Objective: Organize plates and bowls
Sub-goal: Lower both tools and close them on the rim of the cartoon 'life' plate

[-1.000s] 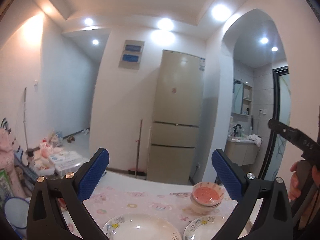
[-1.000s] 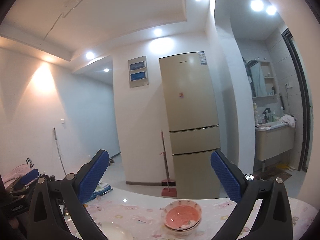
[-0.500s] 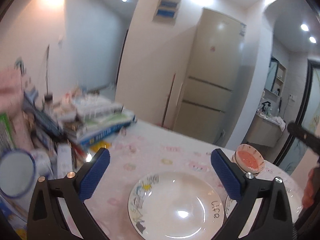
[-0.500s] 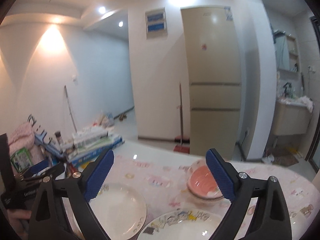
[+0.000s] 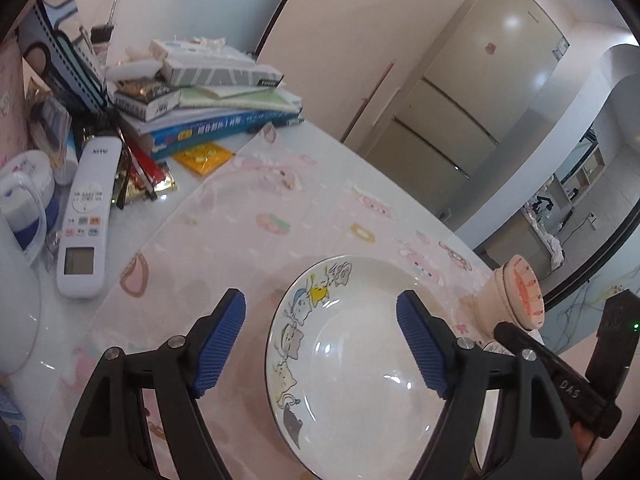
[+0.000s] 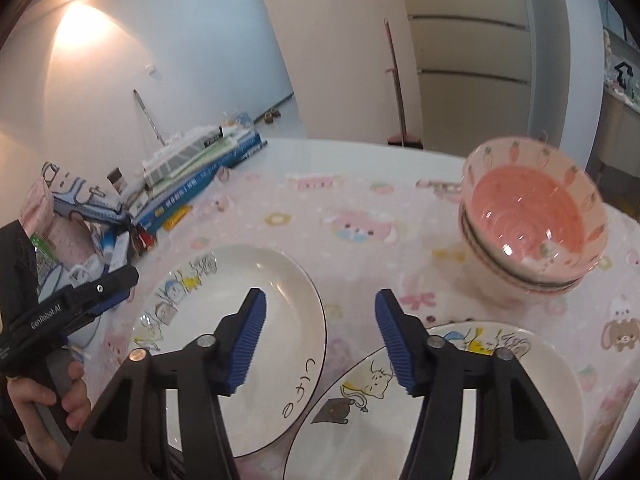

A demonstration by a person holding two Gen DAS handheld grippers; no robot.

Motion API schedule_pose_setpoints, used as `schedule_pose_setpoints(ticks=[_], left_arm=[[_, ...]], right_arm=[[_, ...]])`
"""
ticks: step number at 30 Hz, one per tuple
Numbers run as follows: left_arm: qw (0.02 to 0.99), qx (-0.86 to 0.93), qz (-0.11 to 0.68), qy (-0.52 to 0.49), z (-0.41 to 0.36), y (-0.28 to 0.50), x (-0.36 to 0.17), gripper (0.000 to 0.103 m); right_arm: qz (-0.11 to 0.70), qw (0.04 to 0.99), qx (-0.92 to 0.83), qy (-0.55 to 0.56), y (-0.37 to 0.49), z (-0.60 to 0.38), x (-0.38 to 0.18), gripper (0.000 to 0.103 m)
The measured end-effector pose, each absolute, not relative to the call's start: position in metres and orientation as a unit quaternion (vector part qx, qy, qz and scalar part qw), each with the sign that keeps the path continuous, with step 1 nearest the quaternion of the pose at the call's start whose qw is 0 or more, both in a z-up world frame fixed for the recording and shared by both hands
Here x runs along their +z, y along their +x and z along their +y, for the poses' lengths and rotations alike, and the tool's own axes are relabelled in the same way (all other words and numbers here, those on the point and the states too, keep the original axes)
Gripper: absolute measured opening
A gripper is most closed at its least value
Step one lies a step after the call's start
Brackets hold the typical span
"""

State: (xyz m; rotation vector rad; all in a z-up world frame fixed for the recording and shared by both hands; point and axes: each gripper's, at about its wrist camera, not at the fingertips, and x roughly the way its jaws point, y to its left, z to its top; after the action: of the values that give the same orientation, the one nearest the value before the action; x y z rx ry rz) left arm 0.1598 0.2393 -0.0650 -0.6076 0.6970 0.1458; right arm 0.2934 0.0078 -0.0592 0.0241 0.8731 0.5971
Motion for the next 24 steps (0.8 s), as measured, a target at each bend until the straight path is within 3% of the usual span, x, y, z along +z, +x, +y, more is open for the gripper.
schedule_pose_setpoints(ticks=[5, 10, 11, 12, 14, 18, 24], left_arm=[[0.886, 0.076, 0.354, -0.289, 0.239, 0.16, -0.068, 0.077], [0.879, 0.067, 0.386, -0.271, 0.235, 0.169, -0.076, 0.075], [0.875, 0.063, 0.394, -0.273, 0.235, 0.171, -0.079, 0.064], [0.871, 0.064, 0.403, -0.274, 0.236, 0.172, -0.082, 0.046], [0.864, 0.076, 0.417, -0.273, 0.237, 0.173, -0.087, 0.035], [0.863, 0.079, 0.422, -0.266, 0.237, 0.173, -0.089, 0.033], [0.861, 0.089, 0.45, -0.22, 0.226, 0.179, -0.097, 0.03]], right_arm=[[0.44, 0.846, 0.299, 0.02, 0.297, 0.014, -0.074, 0.053], [0.463, 0.83, 0.308, 0.043, 0.304, 0.013, -0.084, 0.041], [0.467, 0.827, 0.309, 0.046, 0.305, 0.013, -0.087, 0.039], [0.472, 0.824, 0.31, 0.048, 0.306, 0.015, -0.091, 0.036], [0.478, 0.821, 0.31, 0.046, 0.307, 0.017, -0.095, 0.033], [0.484, 0.818, 0.309, 0.037, 0.307, 0.022, -0.101, 0.022], [0.479, 0.823, 0.305, 0.03, 0.305, 0.024, -0.1, 0.021]])
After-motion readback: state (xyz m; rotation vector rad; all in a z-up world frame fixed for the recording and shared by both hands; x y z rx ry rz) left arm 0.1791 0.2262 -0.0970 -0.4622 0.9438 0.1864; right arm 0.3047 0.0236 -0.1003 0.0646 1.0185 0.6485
